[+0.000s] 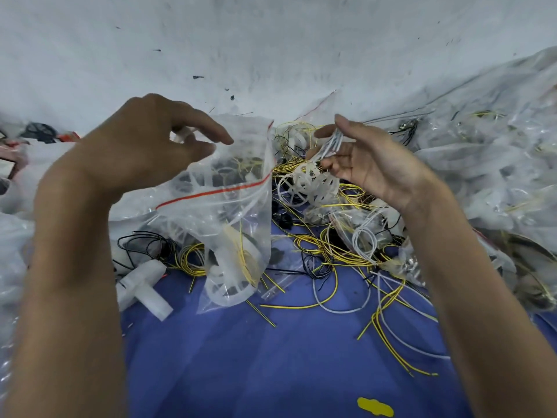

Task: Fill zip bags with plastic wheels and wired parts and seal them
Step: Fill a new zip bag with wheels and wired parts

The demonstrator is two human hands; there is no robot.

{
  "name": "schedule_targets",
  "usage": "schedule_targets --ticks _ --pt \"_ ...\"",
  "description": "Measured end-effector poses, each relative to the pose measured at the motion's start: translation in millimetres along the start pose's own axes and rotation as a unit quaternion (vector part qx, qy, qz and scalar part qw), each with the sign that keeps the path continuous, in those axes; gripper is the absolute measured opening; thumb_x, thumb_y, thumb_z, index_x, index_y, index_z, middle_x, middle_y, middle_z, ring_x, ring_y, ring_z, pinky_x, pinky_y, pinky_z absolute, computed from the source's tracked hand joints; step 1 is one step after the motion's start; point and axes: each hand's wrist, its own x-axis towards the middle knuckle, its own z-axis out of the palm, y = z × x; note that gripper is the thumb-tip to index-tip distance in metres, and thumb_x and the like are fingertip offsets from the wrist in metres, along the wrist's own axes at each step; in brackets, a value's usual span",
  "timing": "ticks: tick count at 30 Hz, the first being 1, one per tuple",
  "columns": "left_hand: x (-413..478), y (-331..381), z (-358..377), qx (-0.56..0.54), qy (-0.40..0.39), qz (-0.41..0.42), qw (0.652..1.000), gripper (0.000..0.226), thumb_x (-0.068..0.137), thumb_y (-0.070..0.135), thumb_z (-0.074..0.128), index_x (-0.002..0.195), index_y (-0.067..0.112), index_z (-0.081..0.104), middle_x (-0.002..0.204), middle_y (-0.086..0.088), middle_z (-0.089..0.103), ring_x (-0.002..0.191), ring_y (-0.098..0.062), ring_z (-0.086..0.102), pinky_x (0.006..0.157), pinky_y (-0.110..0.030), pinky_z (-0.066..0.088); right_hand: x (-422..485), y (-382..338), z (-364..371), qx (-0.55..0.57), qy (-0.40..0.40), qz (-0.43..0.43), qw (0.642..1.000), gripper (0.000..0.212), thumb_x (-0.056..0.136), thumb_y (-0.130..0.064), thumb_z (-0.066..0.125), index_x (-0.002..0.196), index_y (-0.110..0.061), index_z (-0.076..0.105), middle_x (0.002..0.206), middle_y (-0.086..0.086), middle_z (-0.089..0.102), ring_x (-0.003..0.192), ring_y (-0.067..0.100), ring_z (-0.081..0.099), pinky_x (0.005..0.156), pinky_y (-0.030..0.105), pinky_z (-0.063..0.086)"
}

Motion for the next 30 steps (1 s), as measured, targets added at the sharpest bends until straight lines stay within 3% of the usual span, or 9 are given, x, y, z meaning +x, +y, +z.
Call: schedule_targets --ticks 7,11,16,19,21,24,25,27,30 --pt "2 20 11 -0.013 -0.076 0.004 0.997 0.034 0.085 0.010 0.060 0.098 0.041 0.068 0.075 0.025 0.065 0.064 0.007 0.060 0.066 -0.015 0.042 -11 -20 14 -0.017 -0.009 -0.085 0.996 0.017 0.095 -0.024 0.043 0.099 -0.012 0.054 0.085 0.008 0.073 0.062 0.011 0.062 0.058 0.017 0.049" --pt "5 34 22 0.022 -0.115 0.053 0.992 0.034 0.085 0.005 0.056 0.109 0.026 0.066 0.065 0.045 0.052 0.058 0.019 0.049 0.059 0.004 0.031 -21 -29 27 -0.073 -0.022 -0.125 0.989 0.016 0.086 -0.027 0.052 0.095 -0.014 0.055 0.077 0.002 0.071 0.068 0.015 0.061 0.063 0.022 0.048" --pt "7 47 32 0.033 -0.106 0.071 0.991 0.031 0.085 0.003 0.054 0.080 0.033 0.054 0.043 0.034 0.047 0.050 0.025 0.042 0.053 0.004 0.030 -29 -29 49 -0.192 -0.080 -0.128 0.970 0.006 0.087 -0.012 0.059 0.093 -0.011 0.060 0.077 0.002 0.072 0.071 0.016 0.064 0.061 0.022 0.051" --pt "8 47 33 0.038 -0.096 0.055 0.993 0.029 0.086 0.008 0.055 0.069 0.031 0.052 0.045 0.016 0.049 0.051 0.019 0.044 0.049 -0.002 0.031 -25 -24 55 -0.319 -0.072 -0.076 0.942 0.022 0.082 -0.021 0.068 0.102 -0.012 0.066 0.088 -0.003 0.071 0.078 0.008 0.067 0.073 0.024 0.055" --pt "9 46 34 0.036 -0.092 0.045 0.994 0.024 0.086 0.007 0.054 0.088 0.029 0.064 0.049 0.019 0.046 0.055 0.022 0.044 0.052 0.000 0.031 -23 -21 57 -0.432 -0.059 -0.033 0.899 0.041 0.074 -0.040 0.072 0.111 -0.024 0.065 0.092 -0.009 0.072 0.081 0.001 0.068 0.086 0.028 0.053" --pt "8 46 34 0.034 -0.096 0.041 0.994 0.031 0.086 0.006 0.053 0.104 0.027 0.065 0.047 0.027 0.051 0.056 0.026 0.044 0.054 0.003 0.030 -22 -20 65 -0.462 -0.018 -0.061 0.884 0.027 0.071 -0.037 0.076 0.095 -0.027 0.067 0.071 -0.015 0.070 0.057 -0.008 0.064 0.062 0.011 0.052" --pt "8 47 34 0.035 -0.100 0.043 0.993 0.028 0.086 0.006 0.052 0.099 0.028 0.063 0.048 0.034 0.051 0.055 0.024 0.044 0.053 0.002 0.031 -21 -20 67 -0.451 -0.003 -0.080 0.889 0.023 0.071 -0.031 0.078 0.088 -0.021 0.067 0.070 -0.009 0.070 0.055 -0.004 0.064 0.058 0.015 0.053" --pt "9 46 35 0.026 -0.093 0.042 0.994 0.026 0.086 0.005 0.050 0.093 0.028 0.061 0.050 0.032 0.053 0.056 0.020 0.047 0.052 -0.001 0.032 -19 -19 70 -0.423 0.032 -0.095 0.900 0.024 0.067 -0.023 0.081 0.082 -0.014 0.065 0.072 0.002 0.071 0.064 0.011 0.070 0.068 0.034 0.058" --pt "10 43 35 0.015 -0.083 0.037 0.996 0.030 0.088 0.009 0.050 0.106 0.028 0.066 0.055 0.027 0.055 0.059 0.022 0.048 0.056 0.001 0.033 -15 -18 70 -0.350 0.077 -0.087 0.929 0.026 0.065 -0.017 0.082 0.080 -0.010 0.062 0.071 0.006 0.071 0.068 0.019 0.071 0.075 0.046 0.057"
